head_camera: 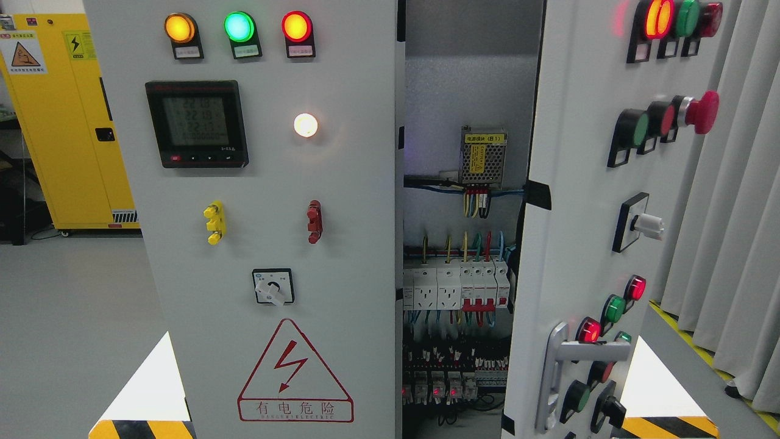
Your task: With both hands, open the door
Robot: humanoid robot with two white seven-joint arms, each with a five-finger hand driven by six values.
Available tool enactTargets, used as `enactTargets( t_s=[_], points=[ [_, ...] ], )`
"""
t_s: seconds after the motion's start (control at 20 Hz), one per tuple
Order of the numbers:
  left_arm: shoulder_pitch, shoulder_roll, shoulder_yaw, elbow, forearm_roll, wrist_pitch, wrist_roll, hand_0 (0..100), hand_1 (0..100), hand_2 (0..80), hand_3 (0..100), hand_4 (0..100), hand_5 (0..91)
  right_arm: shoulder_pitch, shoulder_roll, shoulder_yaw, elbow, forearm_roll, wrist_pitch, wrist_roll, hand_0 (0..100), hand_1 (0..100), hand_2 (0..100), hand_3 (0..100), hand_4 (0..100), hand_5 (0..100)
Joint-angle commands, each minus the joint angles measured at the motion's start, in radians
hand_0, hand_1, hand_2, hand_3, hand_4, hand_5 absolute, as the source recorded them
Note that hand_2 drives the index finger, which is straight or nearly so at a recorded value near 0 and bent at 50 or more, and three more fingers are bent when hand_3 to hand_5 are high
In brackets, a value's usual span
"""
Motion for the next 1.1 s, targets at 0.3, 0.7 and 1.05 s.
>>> enactTargets(
  t_s=[0.3,0.7,1.05],
  points=[
    [0.043,-0.024,0.003,-0.014,0.005,-0.005,0.0,12,56,0.0,0,0,0.0,0.002,-0.008,0.025,-0.001,0.003,0.003,-0.001,0,50,4,0,0,0],
    [0.183,0.031,0.004,-0.541,0.014,-0.011,-0.046,12,56,0.0,0,0,0.0,0.002,-0.008,0.028,0.0,0.006,0.003,0.001,0,50,4,0,0,0],
    [0.246,0.154,-0.003,-0.955,0.026,-0.031,-0.533,12,56,0.0,0,0,0.0,0.002,-0.009,0.032,0.0,0.009,0.01,-0.001,0,50,4,0,0,0]
  ],
)
